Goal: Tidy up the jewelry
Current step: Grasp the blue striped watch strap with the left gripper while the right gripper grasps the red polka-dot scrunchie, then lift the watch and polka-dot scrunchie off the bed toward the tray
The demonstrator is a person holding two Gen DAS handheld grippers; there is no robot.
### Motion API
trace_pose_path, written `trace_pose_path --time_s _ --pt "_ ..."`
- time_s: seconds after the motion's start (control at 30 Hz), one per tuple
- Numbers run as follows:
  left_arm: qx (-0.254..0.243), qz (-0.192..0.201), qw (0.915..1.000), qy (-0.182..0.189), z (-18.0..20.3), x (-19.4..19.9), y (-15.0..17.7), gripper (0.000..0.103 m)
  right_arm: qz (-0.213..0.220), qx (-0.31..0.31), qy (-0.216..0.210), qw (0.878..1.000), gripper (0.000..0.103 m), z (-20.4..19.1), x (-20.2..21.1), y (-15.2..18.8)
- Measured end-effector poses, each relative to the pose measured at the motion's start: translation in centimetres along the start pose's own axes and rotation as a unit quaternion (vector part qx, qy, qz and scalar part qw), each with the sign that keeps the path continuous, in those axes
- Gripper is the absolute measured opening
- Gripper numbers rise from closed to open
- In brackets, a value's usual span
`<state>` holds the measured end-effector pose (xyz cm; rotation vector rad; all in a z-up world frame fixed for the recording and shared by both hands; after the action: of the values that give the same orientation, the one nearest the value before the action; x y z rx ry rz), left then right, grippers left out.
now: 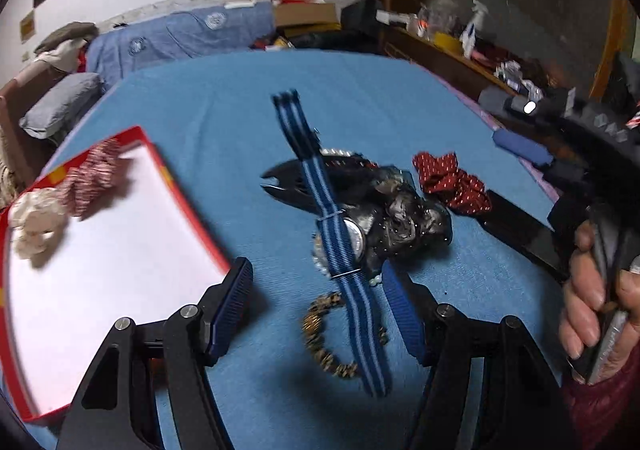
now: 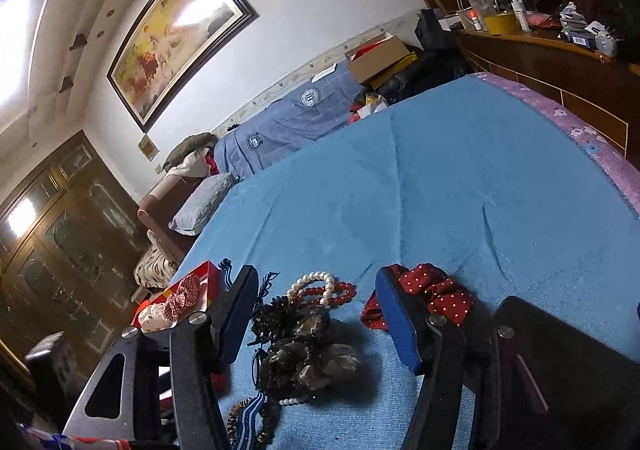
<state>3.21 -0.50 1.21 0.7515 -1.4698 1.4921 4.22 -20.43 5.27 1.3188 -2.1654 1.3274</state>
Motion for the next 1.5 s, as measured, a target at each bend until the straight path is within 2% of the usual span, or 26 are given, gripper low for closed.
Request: trace_pose_path --time_s 0.07,0.43,0.53,0.63,0.77,0.9,0.97,1.0,1.1,1.33,1.5 --pt "-0.002 -0.009 0.9999 0.010 0.3 -1.0 -0.5 0.057 -0.001 -0.002 -0.002 1.000 0.066 0.3 -0.1 0.1" --pt "0.032 -0.046 0.9974 0.045 0.1 -5.7 -3.0 0.056 -0.001 -0.014 -0.005 1.000 0.066 1.5 -0.2 -0.1" --pt "0.029 -0.039 0.9979 0.042 0.3 -5.9 -3.5 0.055 -0.001 -0.020 -0.004 1.000 0.066 1.8 -0.1 -0.1" --pt "0.029 -0.031 0.9987 0.029 0.0 -6.1 -3.8 0.040 -0.001 -0.027 -0.002 1.000 0.066 2.1 -0.1 -0.1" --pt "0.019 -0.016 0.9994 0.026 0.1 -5.5 -3.6 0.040 -0.001 -0.041 0.015 0.999 0.068 2.8 -0.3 0.0" --pt "0.011 0.025 0.9995 0.017 -0.1 -3.6 -3.8 0.040 -0.011 -0.061 0.048 0.997 0.068 4.1 -0.9 -0.1" --pt "0.015 0.049 0.9986 0.011 -0.6 -2.5 -4.0 0.040 -0.021 -0.064 0.077 0.995 0.071 4.6 -1.4 -0.1" --pt "0.018 0.056 0.9982 0.011 -0.9 -2.1 -4.0 0.040 -0.031 -0.065 0.098 0.993 0.071 4.9 -1.8 0.0" --pt "0.029 0.074 0.9966 0.020 -1.6 -1.1 -4.5 0.040 -0.060 -0.058 0.115 0.990 0.071 5.0 -3.3 0.1" --pt "0.026 0.096 0.9949 0.021 -1.7 0.3 -4.5 0.040 -0.105 -0.003 0.198 0.975 0.073 4.5 -6.0 0.5" --pt "0.024 0.101 0.9944 0.021 -1.6 0.6 -4.4 0.040 -0.131 0.031 0.225 0.965 0.073 4.8 -7.6 0.8"
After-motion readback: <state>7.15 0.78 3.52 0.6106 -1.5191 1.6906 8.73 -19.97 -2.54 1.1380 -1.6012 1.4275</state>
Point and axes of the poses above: each gripper's, at about its wrist camera, not at the fingertips, and x roughly against the way its jaws point, z to its right, y to its underside, the point moved 5 cm from there along -x, roughly the way its jaws point, and after that the axes turned 15 degrees about -z, right-handed, at the moved point
